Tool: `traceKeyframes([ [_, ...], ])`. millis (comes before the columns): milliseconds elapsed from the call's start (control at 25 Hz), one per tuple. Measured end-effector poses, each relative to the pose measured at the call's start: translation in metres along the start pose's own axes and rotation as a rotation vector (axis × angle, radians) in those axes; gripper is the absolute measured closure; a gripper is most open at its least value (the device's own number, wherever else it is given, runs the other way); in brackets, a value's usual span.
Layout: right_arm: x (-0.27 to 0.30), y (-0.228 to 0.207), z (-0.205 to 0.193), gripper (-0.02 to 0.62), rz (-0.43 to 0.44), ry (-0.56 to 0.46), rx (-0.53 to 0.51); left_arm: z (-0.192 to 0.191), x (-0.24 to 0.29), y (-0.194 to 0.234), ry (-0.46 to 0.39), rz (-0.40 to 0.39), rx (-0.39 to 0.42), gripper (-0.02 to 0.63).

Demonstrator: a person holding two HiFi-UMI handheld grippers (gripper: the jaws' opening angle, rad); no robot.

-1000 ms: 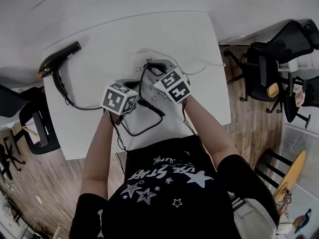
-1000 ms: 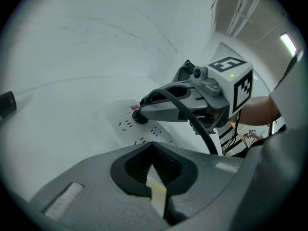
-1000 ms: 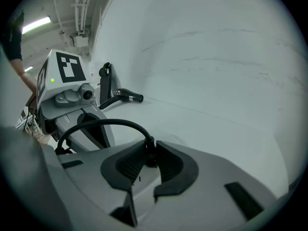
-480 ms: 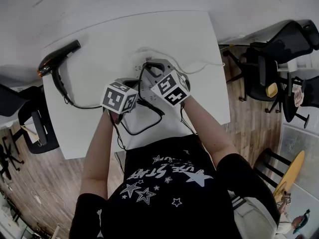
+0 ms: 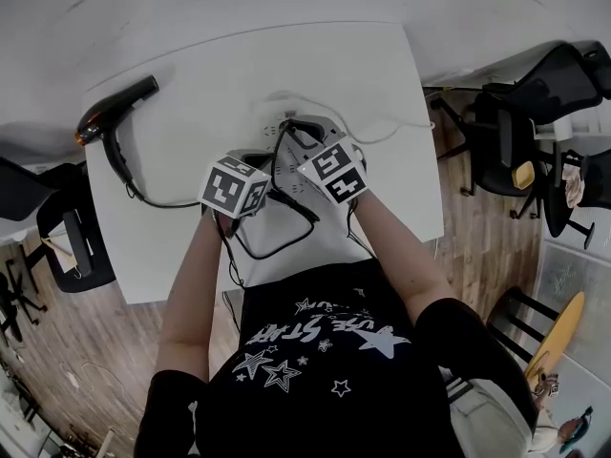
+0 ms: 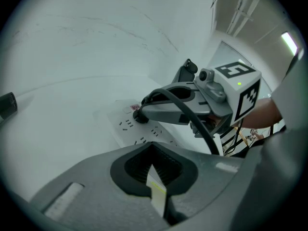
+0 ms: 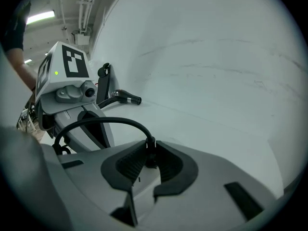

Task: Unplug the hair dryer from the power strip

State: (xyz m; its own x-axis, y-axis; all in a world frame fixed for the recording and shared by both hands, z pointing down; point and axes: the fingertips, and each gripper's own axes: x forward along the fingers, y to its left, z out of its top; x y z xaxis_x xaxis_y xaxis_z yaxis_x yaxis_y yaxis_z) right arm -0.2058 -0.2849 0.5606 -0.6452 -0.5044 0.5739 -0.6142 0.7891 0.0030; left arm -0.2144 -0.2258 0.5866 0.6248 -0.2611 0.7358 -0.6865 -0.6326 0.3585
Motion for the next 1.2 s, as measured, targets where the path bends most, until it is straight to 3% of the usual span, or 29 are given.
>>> traceKeyframes([
  [320, -0.001, 0.003, 0.003, 0.528, -0.001, -0.03, -0.028, 0.0, -0.001, 0.0, -0.003, -0.011, -0.014, 0.6],
  [560, -0.001, 0.002, 0.003, 0.526, -0.018, -0.02, -0.136, 0.001, 0.0, 0.0, -0.003, -0.018, -0.017, 0.6],
  [800, -0.002, -0.008, -0.002, 0.528, 0.013, -0.058, 0.159, 0.0, -0.001, 0.0, -0.011, -0.017, -0.032, 0.6],
  [880, -0.002, -0.007, 0.0, 0.528, -0.008, -0.049, 0.113, 0.001, 0.0, 0.0, -0.009, -0.018, -0.032, 0.6],
  [1080, -0.001, 0.005, 0.006, 0.526, -0.024, 0.016, -0.167, 0.0, -0.001, 0.001, -0.004, -0.017, -0.028, 0.6],
  [1160, -0.001, 0.006, 0.007, 0.526, -0.006, 0.01, -0.166, 0.0, -0.001, 0.001, -0.005, -0.021, -0.033, 0.6],
  [1200, -0.001, 0.004, 0.006, 0.528, 0.009, -0.006, -0.108, 0.0, -0.001, 0.001, -0.006, -0.023, -0.035, 0.6],
])
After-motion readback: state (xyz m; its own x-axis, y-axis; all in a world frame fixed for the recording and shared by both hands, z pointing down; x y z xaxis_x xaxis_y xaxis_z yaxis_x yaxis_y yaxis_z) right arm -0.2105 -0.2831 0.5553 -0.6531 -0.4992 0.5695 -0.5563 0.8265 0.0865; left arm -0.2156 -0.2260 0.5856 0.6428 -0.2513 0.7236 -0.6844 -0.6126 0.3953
